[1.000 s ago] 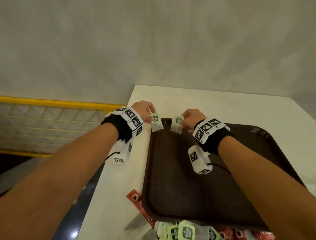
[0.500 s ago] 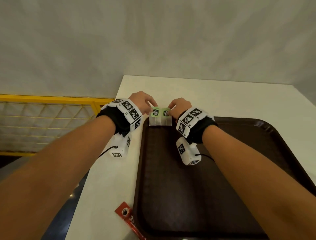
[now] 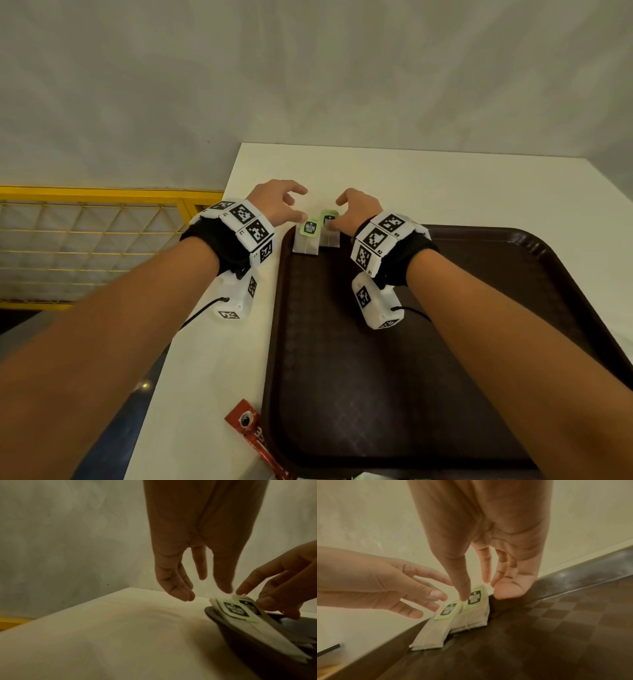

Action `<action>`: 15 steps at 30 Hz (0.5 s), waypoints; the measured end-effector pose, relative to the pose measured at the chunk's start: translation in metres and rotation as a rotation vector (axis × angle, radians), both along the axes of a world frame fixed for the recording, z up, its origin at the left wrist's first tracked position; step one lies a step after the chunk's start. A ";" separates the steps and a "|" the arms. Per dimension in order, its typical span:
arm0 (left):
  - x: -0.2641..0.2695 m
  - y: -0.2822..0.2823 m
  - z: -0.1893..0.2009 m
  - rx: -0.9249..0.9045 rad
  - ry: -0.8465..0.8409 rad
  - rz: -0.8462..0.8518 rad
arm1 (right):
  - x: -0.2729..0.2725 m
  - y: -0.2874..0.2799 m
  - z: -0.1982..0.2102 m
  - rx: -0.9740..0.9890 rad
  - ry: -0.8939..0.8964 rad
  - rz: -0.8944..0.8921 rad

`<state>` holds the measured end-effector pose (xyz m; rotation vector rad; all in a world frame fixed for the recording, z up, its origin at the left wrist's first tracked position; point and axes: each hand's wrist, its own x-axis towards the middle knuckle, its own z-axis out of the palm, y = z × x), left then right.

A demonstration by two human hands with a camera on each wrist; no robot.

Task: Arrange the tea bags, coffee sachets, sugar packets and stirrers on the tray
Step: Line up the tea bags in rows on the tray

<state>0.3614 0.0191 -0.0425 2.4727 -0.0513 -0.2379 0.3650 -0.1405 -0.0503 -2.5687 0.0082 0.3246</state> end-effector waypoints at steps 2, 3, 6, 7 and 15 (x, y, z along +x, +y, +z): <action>-0.006 0.000 -0.002 0.045 -0.016 -0.029 | -0.003 -0.002 -0.004 0.024 -0.015 0.002; -0.009 0.000 -0.003 0.061 -0.014 -0.058 | -0.004 -0.004 -0.005 0.024 -0.023 0.008; -0.019 -0.004 -0.008 0.114 0.003 -0.163 | -0.010 -0.005 -0.006 0.001 -0.005 0.078; -0.021 -0.006 -0.009 0.129 -0.001 -0.189 | -0.012 -0.005 -0.006 -0.010 -0.001 0.103; -0.016 -0.008 -0.020 0.215 -0.028 -0.181 | -0.010 -0.002 -0.005 -0.083 0.013 0.096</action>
